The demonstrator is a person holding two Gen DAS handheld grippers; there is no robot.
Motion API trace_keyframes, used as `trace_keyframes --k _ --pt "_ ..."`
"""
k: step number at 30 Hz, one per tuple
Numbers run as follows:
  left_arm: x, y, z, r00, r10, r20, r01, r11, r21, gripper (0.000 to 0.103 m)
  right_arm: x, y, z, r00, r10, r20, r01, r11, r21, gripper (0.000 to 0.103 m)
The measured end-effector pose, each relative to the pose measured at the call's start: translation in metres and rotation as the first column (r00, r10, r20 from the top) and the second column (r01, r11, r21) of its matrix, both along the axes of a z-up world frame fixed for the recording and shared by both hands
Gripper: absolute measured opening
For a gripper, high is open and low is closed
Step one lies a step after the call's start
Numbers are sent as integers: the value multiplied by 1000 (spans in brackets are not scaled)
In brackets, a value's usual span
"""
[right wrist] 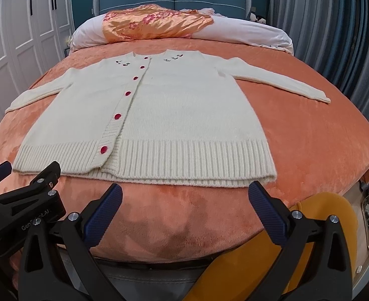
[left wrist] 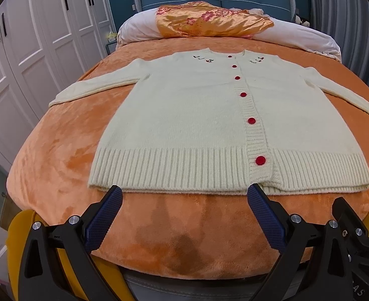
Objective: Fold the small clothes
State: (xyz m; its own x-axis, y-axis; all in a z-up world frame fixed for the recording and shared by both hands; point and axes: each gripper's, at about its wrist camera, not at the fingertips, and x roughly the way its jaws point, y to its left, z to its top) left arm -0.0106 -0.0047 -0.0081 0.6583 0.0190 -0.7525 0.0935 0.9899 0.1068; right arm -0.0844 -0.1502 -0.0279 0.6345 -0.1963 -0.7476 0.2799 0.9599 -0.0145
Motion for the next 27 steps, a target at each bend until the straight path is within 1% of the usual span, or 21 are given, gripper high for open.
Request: trace_keyframes --k 27 --pt "0 2 -2 1000 5 0 -5 1000 1 98 0 4 -2 1000 2 -7 -2 1000 7 98"
